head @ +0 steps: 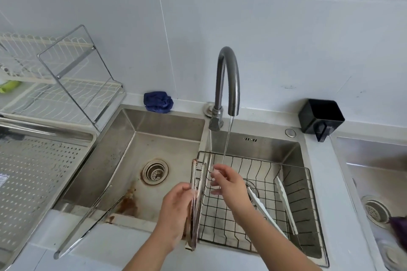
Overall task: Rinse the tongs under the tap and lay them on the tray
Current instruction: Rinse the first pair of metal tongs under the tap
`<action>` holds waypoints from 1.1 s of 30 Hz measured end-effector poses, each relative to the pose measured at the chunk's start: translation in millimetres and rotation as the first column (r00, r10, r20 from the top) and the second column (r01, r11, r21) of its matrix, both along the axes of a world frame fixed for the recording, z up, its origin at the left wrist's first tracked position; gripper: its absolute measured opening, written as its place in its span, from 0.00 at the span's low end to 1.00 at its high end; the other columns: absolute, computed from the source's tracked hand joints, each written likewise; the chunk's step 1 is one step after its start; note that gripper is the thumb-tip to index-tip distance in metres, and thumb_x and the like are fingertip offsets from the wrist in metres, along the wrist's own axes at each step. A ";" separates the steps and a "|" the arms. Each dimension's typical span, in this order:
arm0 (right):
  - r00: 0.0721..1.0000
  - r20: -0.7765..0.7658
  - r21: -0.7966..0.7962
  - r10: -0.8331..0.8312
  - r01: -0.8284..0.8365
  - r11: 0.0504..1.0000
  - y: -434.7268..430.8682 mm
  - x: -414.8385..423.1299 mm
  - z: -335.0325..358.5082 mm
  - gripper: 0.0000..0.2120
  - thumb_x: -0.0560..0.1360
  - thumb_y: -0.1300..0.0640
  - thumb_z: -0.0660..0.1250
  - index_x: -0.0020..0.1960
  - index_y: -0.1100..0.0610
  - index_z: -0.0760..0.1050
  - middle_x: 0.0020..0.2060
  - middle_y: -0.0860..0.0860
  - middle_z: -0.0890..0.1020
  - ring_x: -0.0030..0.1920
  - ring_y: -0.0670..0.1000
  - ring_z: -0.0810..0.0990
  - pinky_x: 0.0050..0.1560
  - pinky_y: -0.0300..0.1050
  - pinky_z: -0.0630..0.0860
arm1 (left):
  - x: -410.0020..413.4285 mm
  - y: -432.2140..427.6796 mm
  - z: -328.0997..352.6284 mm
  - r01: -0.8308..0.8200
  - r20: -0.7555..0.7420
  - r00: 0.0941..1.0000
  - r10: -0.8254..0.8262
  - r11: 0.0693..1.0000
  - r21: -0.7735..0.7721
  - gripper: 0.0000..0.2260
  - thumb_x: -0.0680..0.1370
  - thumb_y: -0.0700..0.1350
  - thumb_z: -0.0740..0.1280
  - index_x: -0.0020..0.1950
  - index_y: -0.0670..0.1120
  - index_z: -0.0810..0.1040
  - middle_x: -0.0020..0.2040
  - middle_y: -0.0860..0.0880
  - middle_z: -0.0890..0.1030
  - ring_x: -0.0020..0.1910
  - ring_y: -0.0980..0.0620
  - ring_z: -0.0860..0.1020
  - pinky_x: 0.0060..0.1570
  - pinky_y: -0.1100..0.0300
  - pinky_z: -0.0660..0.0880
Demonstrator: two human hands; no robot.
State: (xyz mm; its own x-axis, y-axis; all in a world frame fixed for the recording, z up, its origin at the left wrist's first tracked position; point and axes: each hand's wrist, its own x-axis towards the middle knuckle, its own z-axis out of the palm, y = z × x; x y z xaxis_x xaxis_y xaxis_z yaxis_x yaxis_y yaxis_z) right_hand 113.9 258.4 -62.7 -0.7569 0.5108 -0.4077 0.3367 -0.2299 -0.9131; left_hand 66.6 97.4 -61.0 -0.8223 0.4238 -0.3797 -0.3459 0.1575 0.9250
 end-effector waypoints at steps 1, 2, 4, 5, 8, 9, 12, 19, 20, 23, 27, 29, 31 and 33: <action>1.000 -0.004 -0.068 0.003 -0.003 0.998 2.1 -0.1 0.7 0.10 0.83 0.59 0.64 0.62 0.56 0.79 0.52 0.61 0.84 0.46 0.55 0.84 0.43 0.45 0.83 | -0.4 3.2 1.6 -0.007 0.083 0.997 0.001 0.997 0.073 0.11 0.71 0.53 0.70 0.42 0.44 0.79 0.39 0.43 0.76 0.40 0.44 0.73 0.43 0.47 0.69; 0.999 -0.018 -0.129 0.029 -0.031 0.991 4.4 0.4 1.4 0.10 0.84 0.59 0.63 0.61 0.58 0.80 0.52 0.64 0.84 0.45 0.57 0.84 0.42 0.47 0.83 | -0.7 7.0 2.9 -0.018 0.135 0.991 0.001 0.992 0.127 0.10 0.72 0.51 0.70 0.42 0.44 0.80 0.40 0.42 0.77 0.40 0.42 0.74 0.42 0.47 0.70; 0.996 -0.053 -0.157 0.065 -0.073 0.985 8.0 1.7 3.6 0.10 0.84 0.60 0.64 0.57 0.62 0.82 0.51 0.64 0.85 0.43 0.59 0.83 0.38 0.47 0.81 | -1.2 13.7 4.0 -0.024 0.197 0.980 -0.011 0.984 0.174 0.06 0.75 0.47 0.69 0.41 0.47 0.82 0.41 0.43 0.81 0.42 0.42 0.79 0.44 0.47 0.73; 0.996 -0.068 -0.151 0.061 -0.071 0.986 8.8 1.6 4.7 0.09 0.83 0.61 0.65 0.55 0.62 0.83 0.49 0.63 0.86 0.42 0.57 0.82 0.36 0.46 0.79 | -1.9 16.4 2.5 -0.026 0.213 0.977 -0.014 0.983 0.181 0.07 0.78 0.45 0.68 0.41 0.48 0.82 0.42 0.44 0.83 0.43 0.45 0.80 0.46 0.46 0.74; 0.996 -0.083 -0.081 0.016 -0.023 0.996 9.9 -3.1 6.9 0.08 0.81 0.62 0.67 0.49 0.61 0.85 0.44 0.60 0.87 0.37 0.53 0.81 0.33 0.44 0.78 | -3.5 20.7 2.4 -0.015 0.222 0.975 -0.029 0.980 0.197 0.08 0.79 0.45 0.68 0.42 0.48 0.84 0.44 0.45 0.85 0.43 0.48 0.80 0.48 0.46 0.74; 0.997 -0.071 -0.054 -0.005 0.001 0.999 11.4 -6.0 6.7 0.08 0.80 0.63 0.67 0.47 0.61 0.85 0.43 0.60 0.87 0.36 0.53 0.81 0.33 0.44 0.78 | -3.4 21.2 4.5 0.011 0.212 0.976 -0.052 0.981 0.192 0.06 0.78 0.48 0.70 0.44 0.47 0.83 0.46 0.45 0.85 0.44 0.46 0.80 0.48 0.46 0.75; 0.996 -0.043 -0.003 -0.083 0.083 0.997 19.0 -17.1 5.9 0.10 0.80 0.64 0.66 0.44 0.60 0.84 0.39 0.61 0.86 0.35 0.55 0.82 0.35 0.46 0.81 | -1.6 25.3 3.0 0.126 0.104 0.986 -0.131 0.991 0.048 0.10 0.76 0.49 0.75 0.49 0.43 0.81 0.45 0.46 0.86 0.45 0.37 0.83 0.43 0.45 0.81; 0.987 -0.056 0.032 -0.148 0.150 0.988 26.8 -40.5 9.1 0.10 0.84 0.55 0.63 0.49 0.56 0.82 0.36 0.56 0.87 0.33 0.55 0.85 0.32 0.49 0.82 | -0.3 37.0 -3.8 0.155 -0.070 0.983 -0.167 0.976 -0.154 0.08 0.80 0.45 0.70 0.41 0.54 0.79 0.39 0.42 0.83 0.37 0.50 0.79 0.36 0.53 0.77; 0.986 -0.051 0.040 -0.156 0.159 0.987 27.5 -43.2 8.3 0.12 0.84 0.55 0.62 0.48 0.57 0.82 0.35 0.56 0.87 0.32 0.56 0.84 0.31 0.49 0.81 | -0.6 37.5 -3.5 0.154 -0.067 0.984 -0.166 0.976 -0.151 0.08 0.80 0.45 0.70 0.41 0.55 0.79 0.39 0.43 0.84 0.38 0.50 0.80 0.36 0.56 0.77; 0.992 -0.043 0.019 -0.116 0.117 0.993 26.8 -46.5 4.7 0.12 0.83 0.60 0.61 0.49 0.58 0.83 0.36 0.55 0.87 0.33 0.52 0.83 0.32 0.48 0.80 | -2.8 37.6 -2.7 0.140 -0.037 0.989 -0.146 0.981 -0.132 0.09 0.80 0.44 0.70 0.40 0.53 0.79 0.38 0.48 0.84 0.41 0.51 0.83 0.36 0.58 0.78; 0.997 -0.057 -0.031 -0.047 0.045 0.999 30.2 -45.1 1.4 0.09 0.81 0.63 0.63 0.49 0.61 0.83 0.39 0.56 0.87 0.35 0.52 0.84 0.34 0.46 0.80 | -6.3 34.9 -3.8 0.138 -0.031 0.989 -0.143 0.982 -0.131 0.05 0.80 0.45 0.70 0.45 0.45 0.80 0.40 0.43 0.84 0.35 0.57 0.81 0.34 0.60 0.76; 0.995 -0.052 -0.019 -0.086 0.085 0.996 35.3 -46.6 -0.1 0.10 0.82 0.60 0.64 0.47 0.62 0.82 0.38 0.57 0.87 0.35 0.56 0.84 0.34 0.49 0.82 | -6.2 36.1 -5.8 0.144 -0.032 0.988 -0.148 0.983 -0.110 0.05 0.81 0.43 0.69 0.46 0.43 0.80 0.39 0.45 0.84 0.39 0.55 0.83 0.35 0.60 0.78; 0.992 -0.059 -0.003 -0.113 0.113 0.994 37.0 -46.6 -1.9 0.09 0.82 0.59 0.65 0.48 0.60 0.82 0.38 0.58 0.87 0.35 0.56 0.84 0.34 0.49 0.83 | -5.3 38.1 -7.4 0.153 -0.030 0.987 -0.157 0.984 -0.092 0.06 0.81 0.42 0.68 0.45 0.42 0.79 0.38 0.50 0.84 0.45 0.50 0.84 0.36 0.59 0.79; 0.993 -0.087 -0.016 -0.082 0.081 0.997 35.5 -44.2 -4.0 0.06 0.81 0.61 0.66 0.51 0.57 0.82 0.40 0.57 0.87 0.37 0.54 0.84 0.35 0.47 0.82 | -5.3 38.6 -8.5 0.148 -0.022 0.988 -0.150 0.986 -0.077 0.07 0.82 0.42 0.67 0.45 0.42 0.79 0.41 0.50 0.85 0.46 0.49 0.84 0.36 0.60 0.79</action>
State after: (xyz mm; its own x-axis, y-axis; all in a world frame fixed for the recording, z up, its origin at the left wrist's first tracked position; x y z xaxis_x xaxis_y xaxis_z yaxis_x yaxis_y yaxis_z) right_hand 69.7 293.9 -66.7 -0.7458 0.5676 -0.3489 0.2355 -0.2653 -0.9350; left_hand 61.3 136.0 -69.5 -0.7628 0.5137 -0.3927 -0.2875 0.2745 0.9176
